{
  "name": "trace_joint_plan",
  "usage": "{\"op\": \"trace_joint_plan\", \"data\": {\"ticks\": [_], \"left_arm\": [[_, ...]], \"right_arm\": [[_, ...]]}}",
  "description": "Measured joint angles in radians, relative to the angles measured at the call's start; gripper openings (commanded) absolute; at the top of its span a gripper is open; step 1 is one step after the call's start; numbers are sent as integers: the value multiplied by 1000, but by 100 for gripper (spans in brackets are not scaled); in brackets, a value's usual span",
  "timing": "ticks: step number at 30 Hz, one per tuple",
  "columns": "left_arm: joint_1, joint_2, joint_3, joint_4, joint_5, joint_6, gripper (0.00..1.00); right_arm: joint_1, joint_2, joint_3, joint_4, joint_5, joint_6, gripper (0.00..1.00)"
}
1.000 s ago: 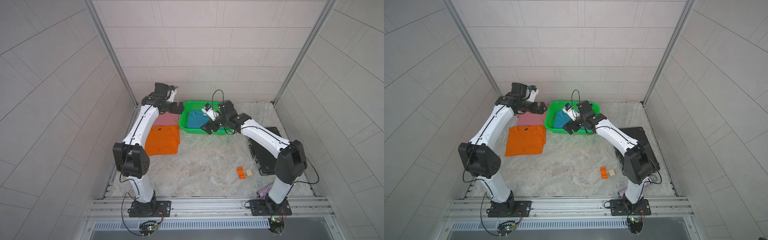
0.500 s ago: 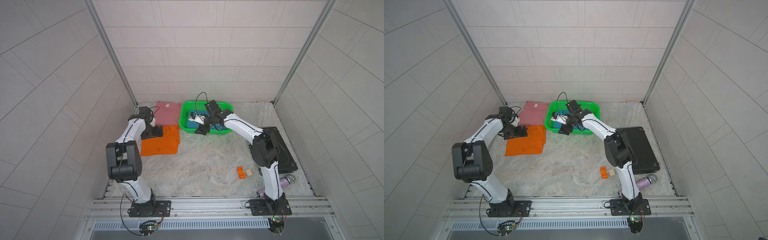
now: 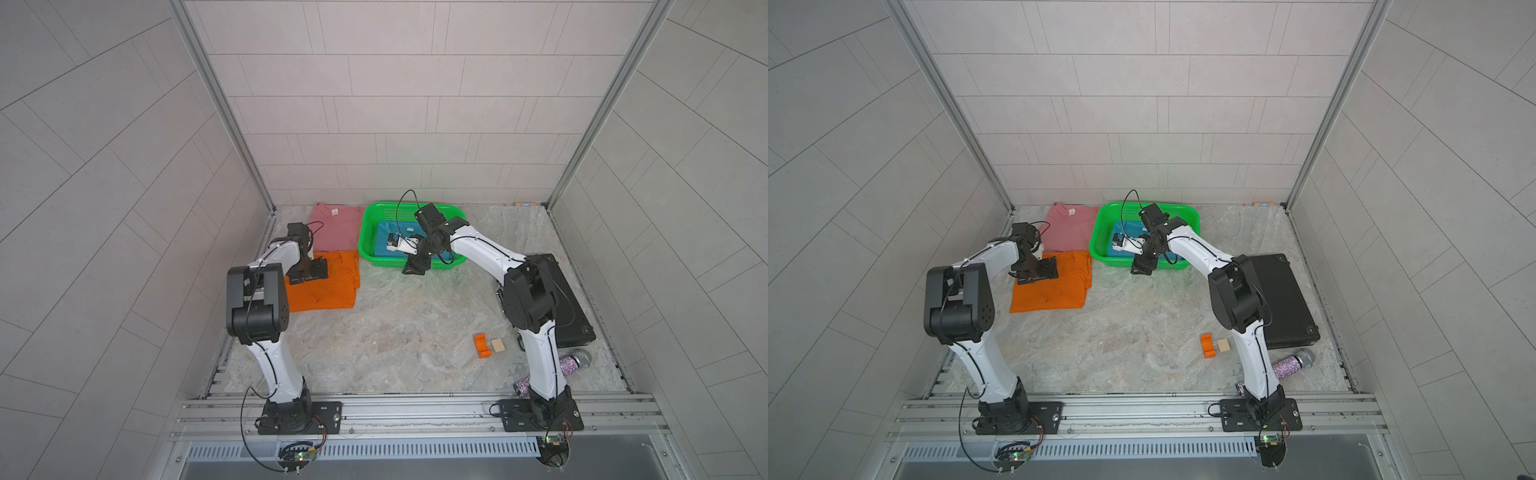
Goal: Put the folded t-shirts into the basket
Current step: Move the T-shirt to the center of the board.
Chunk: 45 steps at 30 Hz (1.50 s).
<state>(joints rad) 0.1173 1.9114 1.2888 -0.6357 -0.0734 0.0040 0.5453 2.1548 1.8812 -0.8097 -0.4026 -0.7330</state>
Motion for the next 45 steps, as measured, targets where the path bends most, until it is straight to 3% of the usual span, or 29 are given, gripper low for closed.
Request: {"op": "trace_joint_plan", "data": {"ticks": [11, 19, 34, 43, 44, 45], "left_arm": [[-1, -29, -85, 68, -31, 62, 80], [-1, -131, -214, 64, -32, 134, 80], [0, -315, -359, -145, -49, 238, 87], [1, -454, -314, -298, 2, 299, 93], [3, -461, -283, -322, 11, 300, 94], [6, -465, -252, -342, 22, 299, 95]], "right_arm": [[-37, 0, 0, -27, -24, -47, 78], [-83, 0, -4, -55, -47, -98, 76], [-58, -17, -26, -100, -80, -112, 76], [-29, -197, -32, -5, -73, 38, 80], [-8, -223, -32, 24, -63, 85, 94], [16, -243, -34, 56, -50, 126, 99]]}}
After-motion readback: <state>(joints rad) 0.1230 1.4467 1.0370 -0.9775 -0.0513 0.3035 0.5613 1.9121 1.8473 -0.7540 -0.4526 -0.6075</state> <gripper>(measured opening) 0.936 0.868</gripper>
